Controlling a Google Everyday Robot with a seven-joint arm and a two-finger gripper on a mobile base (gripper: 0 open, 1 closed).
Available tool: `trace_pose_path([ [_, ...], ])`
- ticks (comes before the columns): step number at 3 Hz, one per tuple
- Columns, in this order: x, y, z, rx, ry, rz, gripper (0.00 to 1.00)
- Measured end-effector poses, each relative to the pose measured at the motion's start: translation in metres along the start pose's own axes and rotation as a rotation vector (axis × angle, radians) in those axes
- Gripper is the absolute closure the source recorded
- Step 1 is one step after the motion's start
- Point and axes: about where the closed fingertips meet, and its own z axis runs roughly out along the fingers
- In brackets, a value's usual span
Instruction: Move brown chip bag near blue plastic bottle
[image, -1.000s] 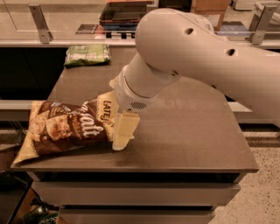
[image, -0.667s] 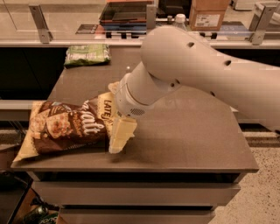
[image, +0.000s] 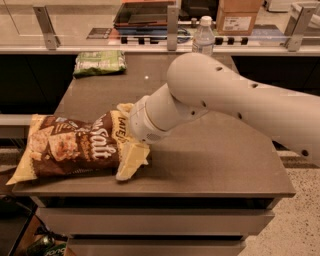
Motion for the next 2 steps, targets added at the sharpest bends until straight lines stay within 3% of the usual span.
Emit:
trace_pose_path([
  [2,-0.0031,-0.0006,-0.0019,-0.003,-0.007,0.0,0.66],
])
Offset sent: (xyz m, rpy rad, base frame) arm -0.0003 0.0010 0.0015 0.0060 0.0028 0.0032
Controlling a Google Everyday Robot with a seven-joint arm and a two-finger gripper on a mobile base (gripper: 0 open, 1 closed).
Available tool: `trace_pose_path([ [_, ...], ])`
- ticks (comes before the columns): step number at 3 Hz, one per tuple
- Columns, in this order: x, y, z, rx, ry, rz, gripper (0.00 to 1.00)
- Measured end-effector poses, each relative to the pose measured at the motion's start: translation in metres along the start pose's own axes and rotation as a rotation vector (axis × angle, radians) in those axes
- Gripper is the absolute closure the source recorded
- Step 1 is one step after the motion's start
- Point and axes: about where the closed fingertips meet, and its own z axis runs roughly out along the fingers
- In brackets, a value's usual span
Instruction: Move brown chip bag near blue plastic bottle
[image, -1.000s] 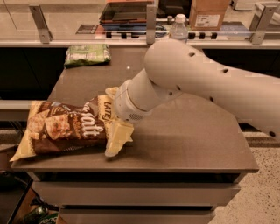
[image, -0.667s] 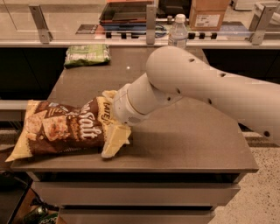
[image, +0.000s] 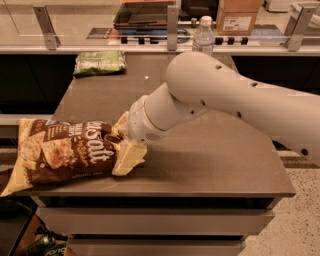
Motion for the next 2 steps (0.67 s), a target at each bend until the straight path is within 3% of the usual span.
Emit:
trace_pose_path([
  [1,-0.0001,0.0,0.0,0.0,0.0,0.0,0.89],
  [2,-0.0016,0.0007,-0.0002,0.0,0.001,-0.004,1.0],
])
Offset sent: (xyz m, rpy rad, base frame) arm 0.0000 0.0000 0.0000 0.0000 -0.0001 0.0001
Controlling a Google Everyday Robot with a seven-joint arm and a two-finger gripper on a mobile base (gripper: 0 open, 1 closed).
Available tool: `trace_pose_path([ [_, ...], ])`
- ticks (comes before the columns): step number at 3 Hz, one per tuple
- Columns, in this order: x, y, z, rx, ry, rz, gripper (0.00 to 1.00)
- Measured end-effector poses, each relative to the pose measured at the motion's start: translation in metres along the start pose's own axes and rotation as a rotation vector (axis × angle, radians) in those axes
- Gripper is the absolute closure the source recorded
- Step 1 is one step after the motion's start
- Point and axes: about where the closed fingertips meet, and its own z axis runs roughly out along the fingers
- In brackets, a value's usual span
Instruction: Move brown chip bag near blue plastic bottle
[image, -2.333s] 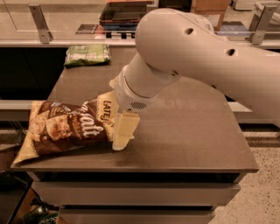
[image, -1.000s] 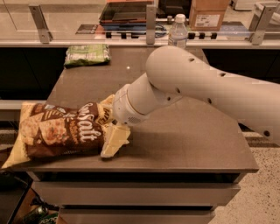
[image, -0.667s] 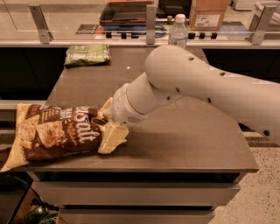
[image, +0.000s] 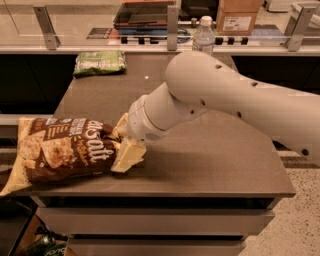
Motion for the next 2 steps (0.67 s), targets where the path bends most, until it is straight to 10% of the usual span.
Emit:
trace_pose_path([
  [2,0.003,-0.019,-0.021,0.032,-0.013,0.002,1.0],
])
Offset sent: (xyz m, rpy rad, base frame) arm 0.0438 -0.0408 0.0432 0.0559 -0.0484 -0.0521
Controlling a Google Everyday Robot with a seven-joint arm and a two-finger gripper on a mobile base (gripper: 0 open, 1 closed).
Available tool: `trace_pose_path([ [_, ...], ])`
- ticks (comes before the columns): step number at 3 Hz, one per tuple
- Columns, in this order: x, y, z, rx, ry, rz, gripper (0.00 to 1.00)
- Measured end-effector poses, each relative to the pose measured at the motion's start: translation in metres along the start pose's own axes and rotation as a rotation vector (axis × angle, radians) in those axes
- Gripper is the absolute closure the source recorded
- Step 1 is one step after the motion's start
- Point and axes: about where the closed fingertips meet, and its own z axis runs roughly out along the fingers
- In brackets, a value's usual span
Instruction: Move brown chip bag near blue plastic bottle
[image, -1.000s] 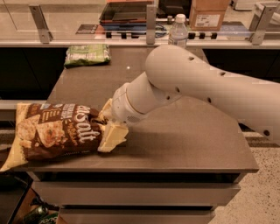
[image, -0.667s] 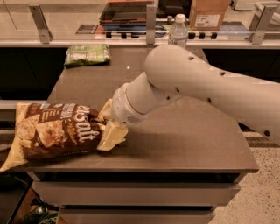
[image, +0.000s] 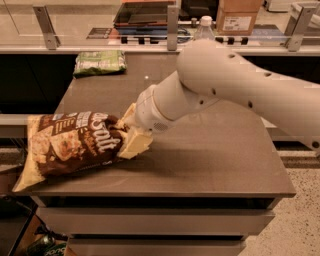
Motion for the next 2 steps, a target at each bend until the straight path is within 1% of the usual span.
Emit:
trace_pose_path([
  [2,0.015,-0.042,-0.05,0.117,-0.038,0.029,1.0],
])
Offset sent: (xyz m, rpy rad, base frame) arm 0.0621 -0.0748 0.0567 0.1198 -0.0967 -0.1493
